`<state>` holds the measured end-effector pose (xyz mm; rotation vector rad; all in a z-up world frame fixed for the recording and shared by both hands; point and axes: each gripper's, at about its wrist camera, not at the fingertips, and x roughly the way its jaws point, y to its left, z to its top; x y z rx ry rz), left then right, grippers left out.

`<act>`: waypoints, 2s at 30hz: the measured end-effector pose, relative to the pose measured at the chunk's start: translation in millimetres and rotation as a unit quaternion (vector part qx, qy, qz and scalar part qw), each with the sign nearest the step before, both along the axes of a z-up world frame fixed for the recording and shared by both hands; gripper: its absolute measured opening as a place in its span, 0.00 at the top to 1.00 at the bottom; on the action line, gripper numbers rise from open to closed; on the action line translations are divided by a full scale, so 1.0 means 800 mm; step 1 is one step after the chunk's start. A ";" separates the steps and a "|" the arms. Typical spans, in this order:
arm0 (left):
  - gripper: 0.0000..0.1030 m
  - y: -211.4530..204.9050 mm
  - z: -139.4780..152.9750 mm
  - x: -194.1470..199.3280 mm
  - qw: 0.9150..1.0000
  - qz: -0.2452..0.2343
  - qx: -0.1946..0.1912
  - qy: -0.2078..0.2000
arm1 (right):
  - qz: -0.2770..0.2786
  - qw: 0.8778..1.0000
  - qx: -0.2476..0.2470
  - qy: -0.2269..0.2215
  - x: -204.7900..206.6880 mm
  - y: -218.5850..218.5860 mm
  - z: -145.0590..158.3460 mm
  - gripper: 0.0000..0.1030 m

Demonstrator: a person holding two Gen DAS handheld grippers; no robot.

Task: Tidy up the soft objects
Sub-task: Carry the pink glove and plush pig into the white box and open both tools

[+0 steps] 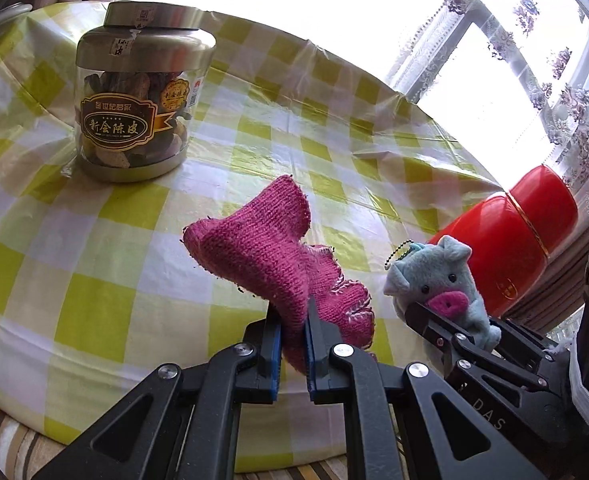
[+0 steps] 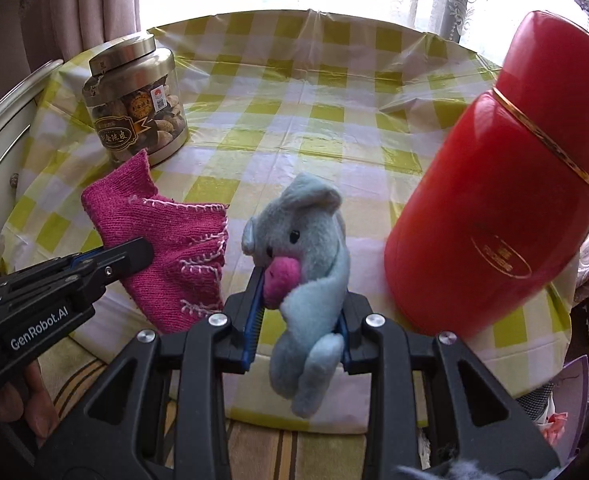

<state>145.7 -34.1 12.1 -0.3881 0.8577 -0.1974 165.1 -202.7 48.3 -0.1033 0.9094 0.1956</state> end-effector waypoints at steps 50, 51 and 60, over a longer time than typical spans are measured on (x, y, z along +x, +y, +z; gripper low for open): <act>0.30 -0.313 0.019 -0.184 0.952 -0.299 0.013 0.058 | -0.297 0.953 -0.056 -0.001 -0.268 -0.358 0.036 0.33; 0.28 -0.310 0.015 -0.188 0.953 -0.297 0.016 0.063 | -0.296 0.953 -0.056 0.000 -0.272 -0.357 0.036 0.32; 0.14 -0.320 0.003 -0.194 0.952 -0.296 0.022 0.074 | -0.293 0.954 -0.055 0.021 -0.293 -0.351 0.021 0.30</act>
